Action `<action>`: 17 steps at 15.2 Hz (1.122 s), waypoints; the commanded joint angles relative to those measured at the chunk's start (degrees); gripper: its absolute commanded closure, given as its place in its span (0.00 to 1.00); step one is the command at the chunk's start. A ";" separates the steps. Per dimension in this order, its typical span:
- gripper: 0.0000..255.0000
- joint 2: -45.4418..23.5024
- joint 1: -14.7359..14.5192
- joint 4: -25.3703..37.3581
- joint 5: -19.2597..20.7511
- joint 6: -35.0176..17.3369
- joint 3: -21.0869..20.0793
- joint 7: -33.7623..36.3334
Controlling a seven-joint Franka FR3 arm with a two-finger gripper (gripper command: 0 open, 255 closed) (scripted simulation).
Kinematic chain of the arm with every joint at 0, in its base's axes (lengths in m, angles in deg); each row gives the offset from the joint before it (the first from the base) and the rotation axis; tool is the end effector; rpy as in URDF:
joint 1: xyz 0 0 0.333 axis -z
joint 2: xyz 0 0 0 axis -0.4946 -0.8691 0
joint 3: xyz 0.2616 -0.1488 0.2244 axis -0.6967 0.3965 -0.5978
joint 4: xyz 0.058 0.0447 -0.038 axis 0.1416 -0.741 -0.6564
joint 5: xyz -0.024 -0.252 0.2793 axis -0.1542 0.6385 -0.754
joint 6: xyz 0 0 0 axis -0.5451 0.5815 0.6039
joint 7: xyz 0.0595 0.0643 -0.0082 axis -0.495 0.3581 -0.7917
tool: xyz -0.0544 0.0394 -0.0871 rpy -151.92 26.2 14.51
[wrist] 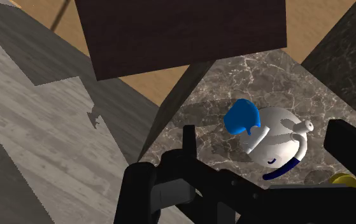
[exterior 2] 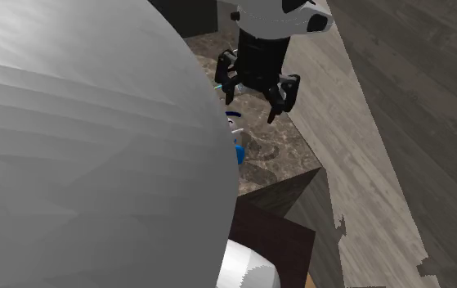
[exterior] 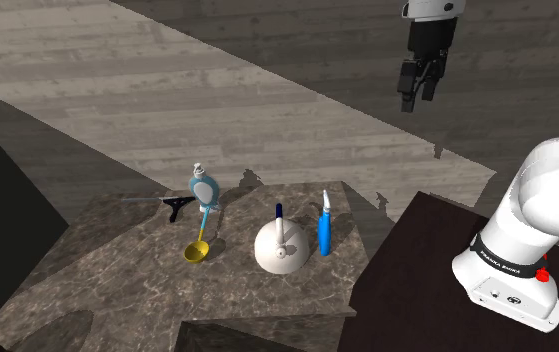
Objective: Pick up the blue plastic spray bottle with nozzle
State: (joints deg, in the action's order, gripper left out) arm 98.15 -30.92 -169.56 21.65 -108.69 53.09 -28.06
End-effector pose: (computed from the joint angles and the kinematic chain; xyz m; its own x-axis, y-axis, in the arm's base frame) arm 0.2355 0.0251 0.6282 0.9876 -0.1148 -0.1069 -0.1178 -0.9928 -0.0222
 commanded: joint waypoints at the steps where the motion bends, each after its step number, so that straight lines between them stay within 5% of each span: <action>1: 0.00 0.00 0.00 0.00 0.00 0.00 0.00 0.00; 17: 0.00 -26.20 2.52 -7.26 -9.25 -25.92 -4.32 14.76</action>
State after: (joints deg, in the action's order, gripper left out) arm 74.40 -28.64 -177.53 12.81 -133.24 48.79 -14.01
